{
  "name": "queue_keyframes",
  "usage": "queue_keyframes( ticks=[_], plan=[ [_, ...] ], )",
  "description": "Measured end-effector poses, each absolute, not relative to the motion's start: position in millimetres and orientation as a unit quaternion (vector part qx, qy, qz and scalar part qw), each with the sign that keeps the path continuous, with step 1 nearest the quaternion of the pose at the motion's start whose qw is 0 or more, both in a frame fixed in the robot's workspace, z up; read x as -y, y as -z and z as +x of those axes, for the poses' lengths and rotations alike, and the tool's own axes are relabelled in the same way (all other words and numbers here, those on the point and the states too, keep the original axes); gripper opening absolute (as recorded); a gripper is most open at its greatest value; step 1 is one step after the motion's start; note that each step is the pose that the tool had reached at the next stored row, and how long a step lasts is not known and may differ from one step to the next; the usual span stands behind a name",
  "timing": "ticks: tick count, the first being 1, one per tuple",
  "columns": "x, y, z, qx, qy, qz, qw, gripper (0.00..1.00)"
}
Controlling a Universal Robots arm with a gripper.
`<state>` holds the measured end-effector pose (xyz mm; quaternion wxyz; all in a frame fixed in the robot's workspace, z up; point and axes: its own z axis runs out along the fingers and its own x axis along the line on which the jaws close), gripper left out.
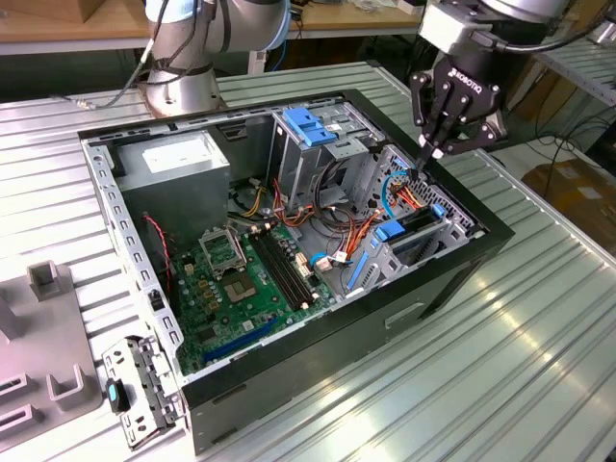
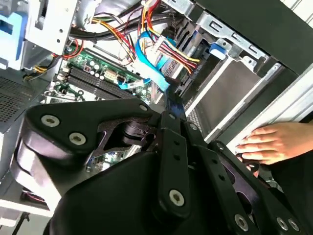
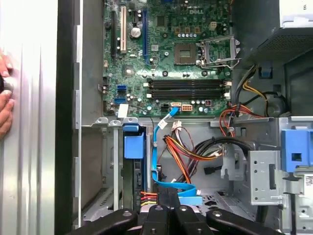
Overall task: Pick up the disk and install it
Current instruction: 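Insert the second disk wire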
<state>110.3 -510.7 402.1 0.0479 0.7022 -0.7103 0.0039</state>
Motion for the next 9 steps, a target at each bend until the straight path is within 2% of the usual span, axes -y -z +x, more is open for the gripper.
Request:
queue_keyframes(
  ticks=[1, 2, 3, 4, 5, 9],
  plan=[
    [506, -394, 113, 0.710, -0.010, 0.702, 0.057, 0.18],
    [498, -389, 113, 0.710, -0.018, 0.701, 0.065, 0.18],
    [495, -381, 113, 0.709, -0.039, 0.699, 0.085, 0.18],
    [495, -380, 114, 0.709, -0.040, 0.699, 0.086, 0.19],
    [495, -380, 114, 0.709, -0.041, 0.699, 0.087, 0.25],
    [494, -379, 114, 0.709, -0.042, 0.698, 0.088, 0.25]
  ],
)
